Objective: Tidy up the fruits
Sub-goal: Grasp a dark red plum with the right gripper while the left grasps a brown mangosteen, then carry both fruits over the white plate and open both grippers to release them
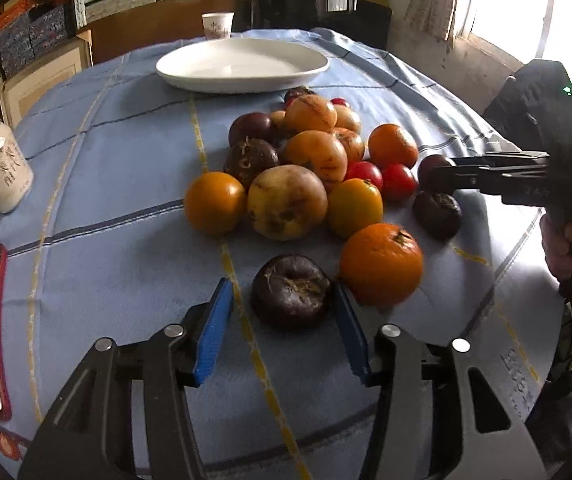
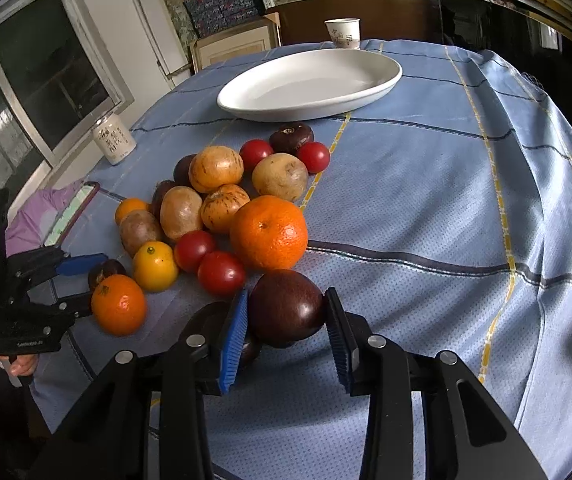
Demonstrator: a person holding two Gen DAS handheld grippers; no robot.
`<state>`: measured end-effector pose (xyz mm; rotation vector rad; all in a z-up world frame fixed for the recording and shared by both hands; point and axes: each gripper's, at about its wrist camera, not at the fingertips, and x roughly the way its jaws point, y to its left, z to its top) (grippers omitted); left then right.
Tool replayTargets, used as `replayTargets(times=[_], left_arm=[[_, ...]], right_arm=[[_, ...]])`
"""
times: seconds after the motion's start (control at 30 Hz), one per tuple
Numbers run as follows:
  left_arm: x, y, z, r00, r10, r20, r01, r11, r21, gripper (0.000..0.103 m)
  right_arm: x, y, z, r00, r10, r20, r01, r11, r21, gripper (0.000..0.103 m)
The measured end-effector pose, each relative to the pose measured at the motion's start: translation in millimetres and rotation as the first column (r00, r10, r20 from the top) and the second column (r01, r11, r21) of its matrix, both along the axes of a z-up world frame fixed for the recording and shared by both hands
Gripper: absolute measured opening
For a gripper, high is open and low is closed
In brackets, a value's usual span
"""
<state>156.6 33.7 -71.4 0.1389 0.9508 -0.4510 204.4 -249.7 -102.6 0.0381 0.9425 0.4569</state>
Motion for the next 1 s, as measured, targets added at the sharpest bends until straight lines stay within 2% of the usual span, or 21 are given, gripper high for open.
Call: replayTargets(times=[0.03, 0.1, 0.4, 0.53, 0.63, 0.73, 0.87, 1.0], left_arm=[[1, -1, -2, 1.0, -0.002, 0.002, 0.002, 1.0, 0.011, 0.049], [-1, -6, -1, 1.0, -0.025, 0.012, 0.025, 0.999, 0.029, 0.04], [-8, 3, 3, 1.0, 0.0, -0.001, 0.0, 1.0, -0.013, 0.039], [-8, 12, 12, 1.0, 0.008, -0.015, -0.009, 0.999, -0.041, 0.039], [1, 17, 36, 1.0, -0.003, 0.001, 0.003, 0.998, -0.065, 0.039], [26, 15, 72, 0.998, -0.013, 0.057, 0.017, 0.997, -0.075, 0.039], [82, 4, 108, 0.993, 0.02, 0.117, -0.012, 0.998, -0.069, 0.039], [175, -19, 117, 0.99, 0.077, 0.114, -0.071, 0.996, -0.053, 0.039]], right_arm=[[1, 2, 0, 1.0, 0.003, 0.0, -0.003, 1.0, -0.012, 0.039], [1, 5, 0, 1.0, 0.005, 0.001, -0.005, 0.999, -0.033, 0.039], [-1, 9, 4, 1.0, 0.026, 0.007, -0.026, 0.997, -0.073, 0.038], [-5, 5, 21, 0.999, 0.051, 0.012, -0.05, 0.998, -0.024, 0.038], [2, -1, 45, 0.997, 0.069, 0.038, -0.07, 0.997, 0.028, 0.038], [25, -3, 74, 0.993, 0.055, 0.1, -0.061, 0.997, 0.057, 0.038], [77, 0, 93, 0.99, 0.023, 0.142, -0.038, 0.994, 0.102, 0.038], [150, 12, 90, 0.986, -0.023, 0.164, 0.01, 0.997, 0.076, 0.038]])
